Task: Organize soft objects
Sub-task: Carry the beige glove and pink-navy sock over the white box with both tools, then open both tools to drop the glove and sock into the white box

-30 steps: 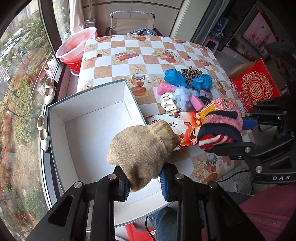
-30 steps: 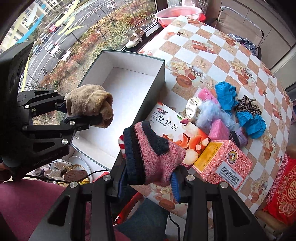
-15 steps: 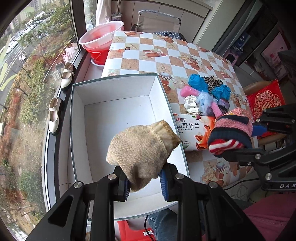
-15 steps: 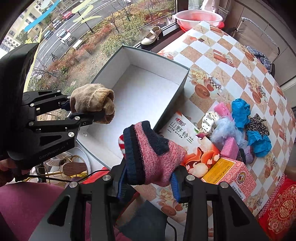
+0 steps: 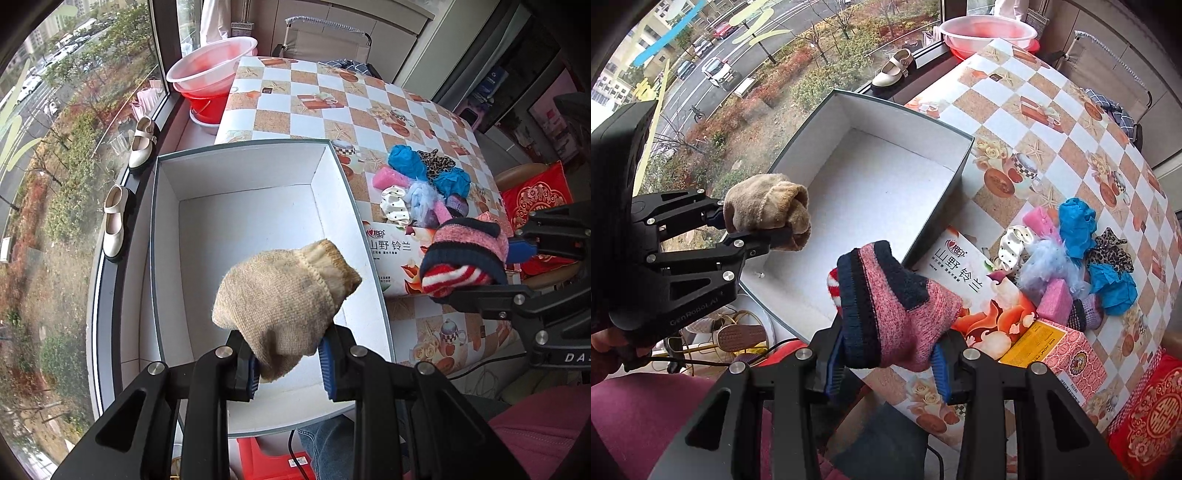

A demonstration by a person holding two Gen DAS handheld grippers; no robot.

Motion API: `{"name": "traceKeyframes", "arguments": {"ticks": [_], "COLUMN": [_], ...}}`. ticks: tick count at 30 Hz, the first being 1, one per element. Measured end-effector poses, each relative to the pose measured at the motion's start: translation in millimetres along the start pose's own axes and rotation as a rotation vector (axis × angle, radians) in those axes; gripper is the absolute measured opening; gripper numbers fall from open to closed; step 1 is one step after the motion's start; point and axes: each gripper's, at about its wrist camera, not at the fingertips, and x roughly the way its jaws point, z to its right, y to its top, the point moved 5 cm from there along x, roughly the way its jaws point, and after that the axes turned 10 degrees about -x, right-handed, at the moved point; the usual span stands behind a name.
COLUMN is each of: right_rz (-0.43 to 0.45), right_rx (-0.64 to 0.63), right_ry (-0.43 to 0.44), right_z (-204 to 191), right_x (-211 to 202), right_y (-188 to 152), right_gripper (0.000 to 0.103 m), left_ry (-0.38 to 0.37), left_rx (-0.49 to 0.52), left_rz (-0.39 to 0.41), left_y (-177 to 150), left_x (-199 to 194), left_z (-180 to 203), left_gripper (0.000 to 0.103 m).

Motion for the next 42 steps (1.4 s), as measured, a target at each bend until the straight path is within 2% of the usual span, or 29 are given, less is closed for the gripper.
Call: {"name": "traceKeyframes", "arguments": {"ticks": [14,34,42], "right_rz": [-0.005,-0.014,-0.026], "right_rx": [-0.008,-0.021,-0.011], "right_ry": [0.004,0.013,0.043], "right_z": [-3,-10,-16], "right_x": [3,12,26], "right_y": [2,9,17], "right_gripper": [0.040,0.040,0.040], "left_ry": [0.012,0.037,0.073], "left_rx": [-0.001,-0.090,-0.123], "left_rz": [-0.002,0.012,-0.019], "left_y": [-4,-11,-24], "left_x": [0,0,7], "left_z": [-3,-24,-39], "left_gripper": [0.028,0.028,0.028]}}
